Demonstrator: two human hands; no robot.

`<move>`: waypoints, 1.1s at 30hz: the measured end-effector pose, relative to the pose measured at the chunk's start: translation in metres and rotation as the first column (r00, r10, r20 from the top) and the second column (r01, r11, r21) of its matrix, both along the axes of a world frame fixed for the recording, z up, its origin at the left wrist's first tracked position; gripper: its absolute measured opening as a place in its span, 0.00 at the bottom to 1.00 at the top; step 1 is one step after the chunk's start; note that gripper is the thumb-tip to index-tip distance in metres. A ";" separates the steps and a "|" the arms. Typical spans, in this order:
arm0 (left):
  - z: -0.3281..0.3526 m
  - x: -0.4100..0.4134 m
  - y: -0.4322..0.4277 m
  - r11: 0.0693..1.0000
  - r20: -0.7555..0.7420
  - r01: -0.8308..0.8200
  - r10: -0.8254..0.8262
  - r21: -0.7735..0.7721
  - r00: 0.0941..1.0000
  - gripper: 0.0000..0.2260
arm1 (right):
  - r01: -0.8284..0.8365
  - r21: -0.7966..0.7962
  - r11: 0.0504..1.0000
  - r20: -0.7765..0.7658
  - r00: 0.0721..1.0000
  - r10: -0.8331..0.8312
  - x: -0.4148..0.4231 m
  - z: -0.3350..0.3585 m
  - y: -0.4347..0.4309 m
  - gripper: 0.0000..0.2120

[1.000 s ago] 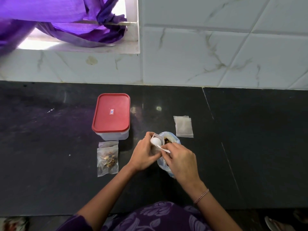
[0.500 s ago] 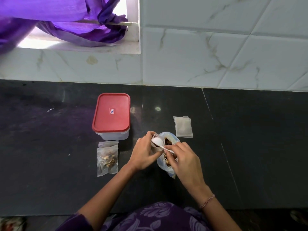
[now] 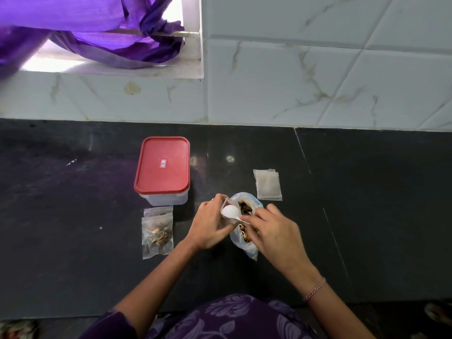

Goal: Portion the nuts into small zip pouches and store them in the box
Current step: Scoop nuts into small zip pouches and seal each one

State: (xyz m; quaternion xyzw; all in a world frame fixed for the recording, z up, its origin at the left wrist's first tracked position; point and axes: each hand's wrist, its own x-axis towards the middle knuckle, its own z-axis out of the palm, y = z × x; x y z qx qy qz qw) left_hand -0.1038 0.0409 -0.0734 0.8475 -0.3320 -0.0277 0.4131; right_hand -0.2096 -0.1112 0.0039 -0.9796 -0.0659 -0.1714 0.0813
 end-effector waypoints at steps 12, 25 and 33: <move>-0.009 0.003 0.012 0.997 -0.045 -0.067 0.068 0.032 0.997 0.19 | 0.446 0.494 0.746 -0.368 0.885 -0.285 0.018 -0.030 -0.037 0.10; -0.015 0.003 0.021 0.995 -0.078 -0.062 0.068 0.072 0.995 0.18 | 0.335 0.257 0.906 -0.300 0.919 -0.255 0.047 -0.070 -0.022 0.14; -0.019 -0.001 0.014 0.994 -0.053 0.018 -0.013 0.105 0.998 0.18 | 0.092 -0.031 0.995 -0.294 0.951 -0.097 0.042 -0.079 -0.037 0.14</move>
